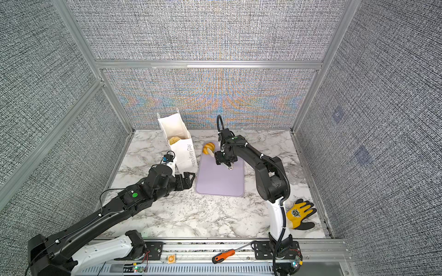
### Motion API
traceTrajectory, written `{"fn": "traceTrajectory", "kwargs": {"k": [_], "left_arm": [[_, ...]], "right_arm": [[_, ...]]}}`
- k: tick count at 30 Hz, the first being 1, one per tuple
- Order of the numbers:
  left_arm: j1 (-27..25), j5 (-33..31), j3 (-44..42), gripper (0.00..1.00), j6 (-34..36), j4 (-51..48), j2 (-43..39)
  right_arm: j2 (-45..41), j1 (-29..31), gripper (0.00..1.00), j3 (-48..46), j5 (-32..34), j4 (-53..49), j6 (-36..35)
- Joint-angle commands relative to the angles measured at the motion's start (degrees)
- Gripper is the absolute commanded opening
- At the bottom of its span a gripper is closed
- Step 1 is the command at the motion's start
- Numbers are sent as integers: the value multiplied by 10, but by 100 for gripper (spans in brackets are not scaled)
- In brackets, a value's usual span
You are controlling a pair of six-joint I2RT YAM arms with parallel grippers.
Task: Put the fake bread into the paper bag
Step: 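Move the tongs down to the round striped roll while left gripper lowers bag, then close the tongs around the round striped roll with the right gripper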
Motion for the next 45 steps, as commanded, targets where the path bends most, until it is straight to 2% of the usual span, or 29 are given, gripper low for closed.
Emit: {"fn": "traceTrajectory", "kwargs": {"k": [1,11,17,23,27,36,41,45], "left_arm": [[-1,-9,0,92,-7,27,9],[-2,-1,11,92,2,31,33],[-2,-1,11,92,4,28,37],[-2,-6,11,92,6,24,36],[-2,-6,12,92,7,23,35],[-2,-2,10,92,11,23,36],[-2,1,9,92,11,27,38],[-2,4,11,92,10,29,39]], "right_arm": [[16,2,73,24,-18,8,16],[79,9,74,103,-11,-18,31],[109,9,73,130,2,-46,7],[107,9,60,130,2,-81,-43],[80,6,59,99,-10,-96,-82],[-18,-10,60,-34,-56,-102,-210],[-42,-25,65,-73,-47,-98,-222],[-52,-29,69,-68,-42,-95,-190]]}}
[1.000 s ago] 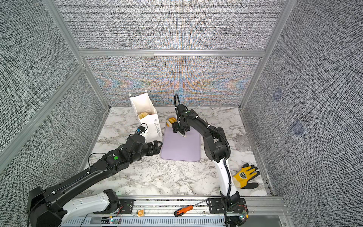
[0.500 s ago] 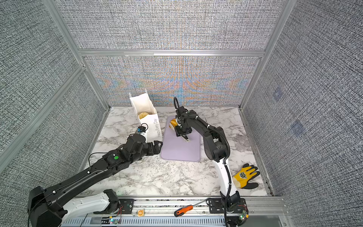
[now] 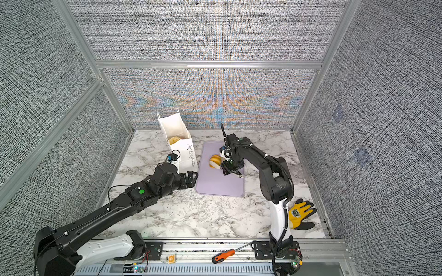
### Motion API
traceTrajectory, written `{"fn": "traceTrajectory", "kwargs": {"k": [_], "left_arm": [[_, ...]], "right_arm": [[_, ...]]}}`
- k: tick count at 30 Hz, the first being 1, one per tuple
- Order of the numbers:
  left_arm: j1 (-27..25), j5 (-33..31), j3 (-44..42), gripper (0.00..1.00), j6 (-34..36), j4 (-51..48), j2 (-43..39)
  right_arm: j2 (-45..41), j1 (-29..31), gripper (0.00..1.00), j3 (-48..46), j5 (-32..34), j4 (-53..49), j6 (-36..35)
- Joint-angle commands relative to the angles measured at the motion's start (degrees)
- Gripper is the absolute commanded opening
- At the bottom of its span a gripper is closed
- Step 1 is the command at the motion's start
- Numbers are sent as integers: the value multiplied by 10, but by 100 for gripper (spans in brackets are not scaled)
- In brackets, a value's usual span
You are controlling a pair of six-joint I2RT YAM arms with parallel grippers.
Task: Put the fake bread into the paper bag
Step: 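Close the tongs around the round striped roll with the right gripper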
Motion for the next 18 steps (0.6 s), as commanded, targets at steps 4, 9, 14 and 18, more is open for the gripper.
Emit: {"fn": "traceTrajectory", "kwargs": {"k": [4,9,14,18], "left_arm": [[0,1,2,92,7,12,1],[-1,0,-1,92,8,11,-1],[0,0,-3,92,10,10,-3],[-1,1,-7,92,9,10,-6]], "right_arm": [[-29,2,72,0,-11,11,56],[-51,4,74,-21,-10,23,109],[-49,19,74,-28,9,27,148],[-37,39,75,-15,16,27,161]]}}
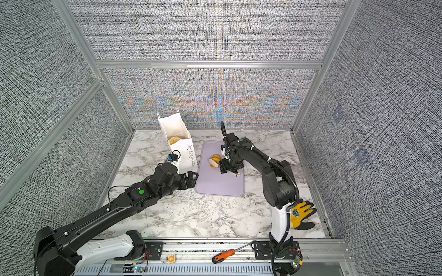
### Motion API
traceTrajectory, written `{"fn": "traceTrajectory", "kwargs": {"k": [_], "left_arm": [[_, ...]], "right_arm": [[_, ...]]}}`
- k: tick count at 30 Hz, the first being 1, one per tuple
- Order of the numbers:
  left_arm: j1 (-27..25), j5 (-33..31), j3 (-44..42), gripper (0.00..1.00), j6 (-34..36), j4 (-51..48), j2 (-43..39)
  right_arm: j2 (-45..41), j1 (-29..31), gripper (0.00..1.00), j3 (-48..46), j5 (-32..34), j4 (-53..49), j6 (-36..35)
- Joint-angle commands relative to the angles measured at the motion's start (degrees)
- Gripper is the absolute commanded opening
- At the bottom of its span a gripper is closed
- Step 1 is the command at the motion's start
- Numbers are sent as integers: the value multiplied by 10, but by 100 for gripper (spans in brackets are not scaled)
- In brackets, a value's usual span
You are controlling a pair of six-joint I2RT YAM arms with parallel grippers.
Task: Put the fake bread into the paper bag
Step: 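Close the tongs around the round striped roll with the right gripper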
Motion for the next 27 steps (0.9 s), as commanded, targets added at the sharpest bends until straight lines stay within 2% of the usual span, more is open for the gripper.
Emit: {"fn": "traceTrajectory", "kwargs": {"k": [1,14,23,27], "left_arm": [[0,-2,-3,92,7,10,-6],[0,-21,-17,92,3,-2,-38],[0,-30,-15,92,3,-10,-44],[0,-39,-10,92,7,-19,-50]], "right_arm": [[9,16,75,13,14,5,26],[79,40,74,81,112,-52,14],[111,46,59,119,152,-98,-33],[98,40,53,106,137,-91,-40]]}}
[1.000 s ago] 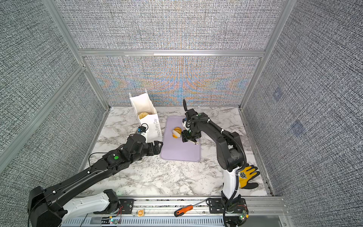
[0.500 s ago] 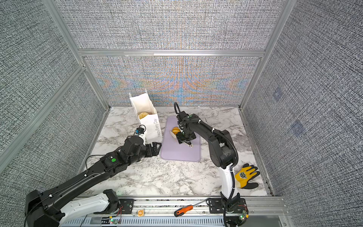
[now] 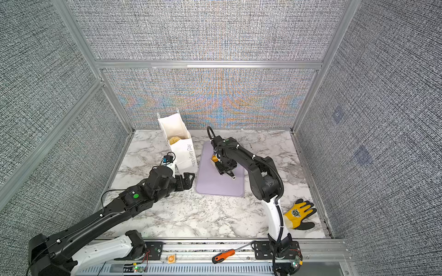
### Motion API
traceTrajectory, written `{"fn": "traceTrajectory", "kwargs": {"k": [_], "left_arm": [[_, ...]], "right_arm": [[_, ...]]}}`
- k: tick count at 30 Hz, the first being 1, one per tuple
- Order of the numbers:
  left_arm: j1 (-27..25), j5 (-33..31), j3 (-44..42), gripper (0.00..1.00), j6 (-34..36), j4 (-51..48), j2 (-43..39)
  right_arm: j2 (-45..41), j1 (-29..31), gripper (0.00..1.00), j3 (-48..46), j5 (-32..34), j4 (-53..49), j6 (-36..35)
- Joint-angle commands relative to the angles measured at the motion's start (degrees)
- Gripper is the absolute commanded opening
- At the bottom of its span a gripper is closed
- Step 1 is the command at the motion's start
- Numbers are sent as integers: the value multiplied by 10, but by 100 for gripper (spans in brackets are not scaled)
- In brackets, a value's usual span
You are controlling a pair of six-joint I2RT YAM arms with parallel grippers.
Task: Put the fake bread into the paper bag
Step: 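Close the tongs around the round striped roll with the right gripper, then lift the striped roll in the tongs toward the bag while left gripper raises bag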
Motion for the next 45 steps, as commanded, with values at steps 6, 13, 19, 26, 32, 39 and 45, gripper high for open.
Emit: {"fn": "traceTrajectory", "kwargs": {"k": [6,13,19,26,32,39,45], "left_arm": [[0,-17,27,92,22,-30,5],[1,-23,33,93,41,-28,-2],[1,-50,52,93,56,-58,-12],[0,-62,77,95,72,-78,-12],[1,-85,107,97,85,-119,-14],[8,-101,148,99,103,-166,-17],[28,-94,178,99,118,-185,-19]], "right_arm": [[-45,-13,50,-27,-56,18,-10],[-91,-31,47,-66,-106,54,-3],[-124,-46,47,-82,-135,62,-5],[-165,-55,47,-86,-155,68,-1],[-206,-55,47,-80,-173,75,12],[-251,-54,47,-63,-193,80,21],[-285,-53,47,-48,-213,88,31]]}}
